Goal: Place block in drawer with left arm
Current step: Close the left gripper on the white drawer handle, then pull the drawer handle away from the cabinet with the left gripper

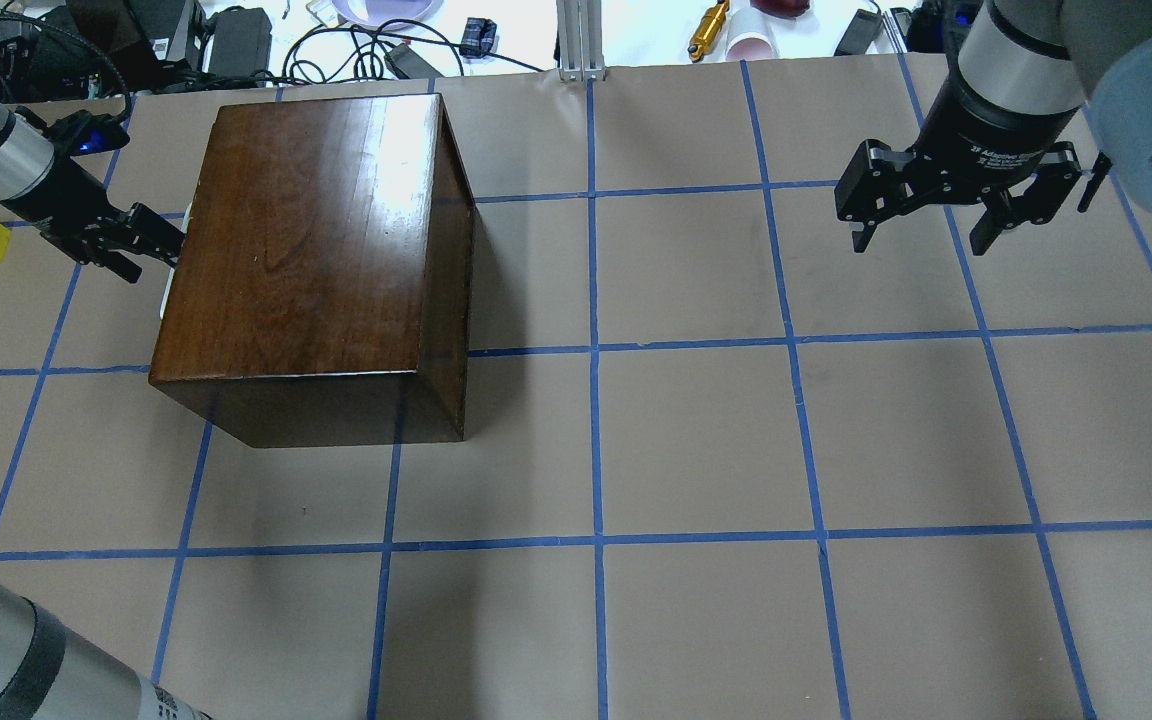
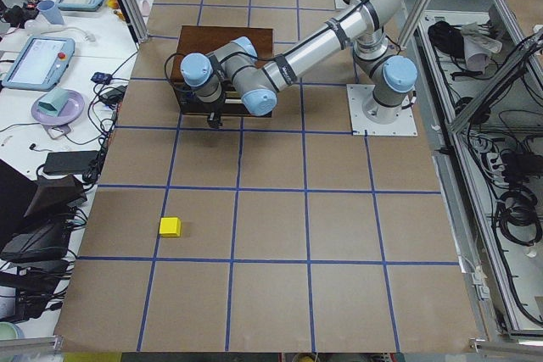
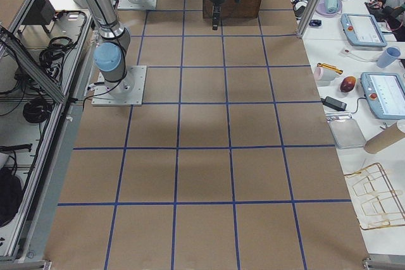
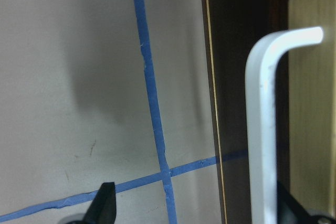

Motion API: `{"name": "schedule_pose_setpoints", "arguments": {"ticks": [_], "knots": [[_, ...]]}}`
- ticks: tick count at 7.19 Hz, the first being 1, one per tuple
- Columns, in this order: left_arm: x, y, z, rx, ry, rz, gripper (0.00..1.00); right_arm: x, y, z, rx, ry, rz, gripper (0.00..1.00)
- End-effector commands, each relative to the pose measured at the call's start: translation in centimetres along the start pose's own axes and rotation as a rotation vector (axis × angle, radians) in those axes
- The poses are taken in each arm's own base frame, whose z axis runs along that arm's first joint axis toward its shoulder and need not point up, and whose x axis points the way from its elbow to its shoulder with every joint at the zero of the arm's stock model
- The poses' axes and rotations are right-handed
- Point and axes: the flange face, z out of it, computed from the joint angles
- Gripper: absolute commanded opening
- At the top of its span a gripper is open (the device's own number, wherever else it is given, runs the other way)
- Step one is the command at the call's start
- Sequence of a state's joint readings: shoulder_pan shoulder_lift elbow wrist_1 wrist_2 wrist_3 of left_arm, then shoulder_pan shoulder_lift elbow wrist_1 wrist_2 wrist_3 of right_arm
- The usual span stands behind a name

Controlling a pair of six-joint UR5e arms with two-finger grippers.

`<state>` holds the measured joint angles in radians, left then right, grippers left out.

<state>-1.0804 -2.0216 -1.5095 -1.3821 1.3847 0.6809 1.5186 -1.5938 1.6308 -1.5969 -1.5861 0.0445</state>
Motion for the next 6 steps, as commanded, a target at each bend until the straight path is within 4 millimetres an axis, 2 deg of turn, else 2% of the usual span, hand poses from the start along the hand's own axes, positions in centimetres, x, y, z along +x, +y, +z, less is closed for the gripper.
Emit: {"name": "schedule_pose_setpoints", "arguments": {"ticks": [1, 2, 4, 6], "knots": [[-1.3, 0.5, 0.0, 0.003, 0.005, 0.01, 1.0, 0.0, 0.0, 0.1, -0.001, 0.0, 0.0, 1.0], [-1.4, 0.6, -0.1, 0.005, 0.004, 0.012, 1.0, 0.0, 0.0, 0.1, -0.001, 0.0, 0.0, 1.0], [-1.8, -0.3, -1.8, -0.003, 0.002, 0.013, 1.0, 0.0, 0.0, 0.0, 0.0, 0.0, 0.0, 1.0], [-2.8, -0.4, -1.4, -0.007, 0.008, 0.036, 1.0, 0.0, 0.0, 0.0, 0.0, 0.0, 0.0, 1.0]]}}
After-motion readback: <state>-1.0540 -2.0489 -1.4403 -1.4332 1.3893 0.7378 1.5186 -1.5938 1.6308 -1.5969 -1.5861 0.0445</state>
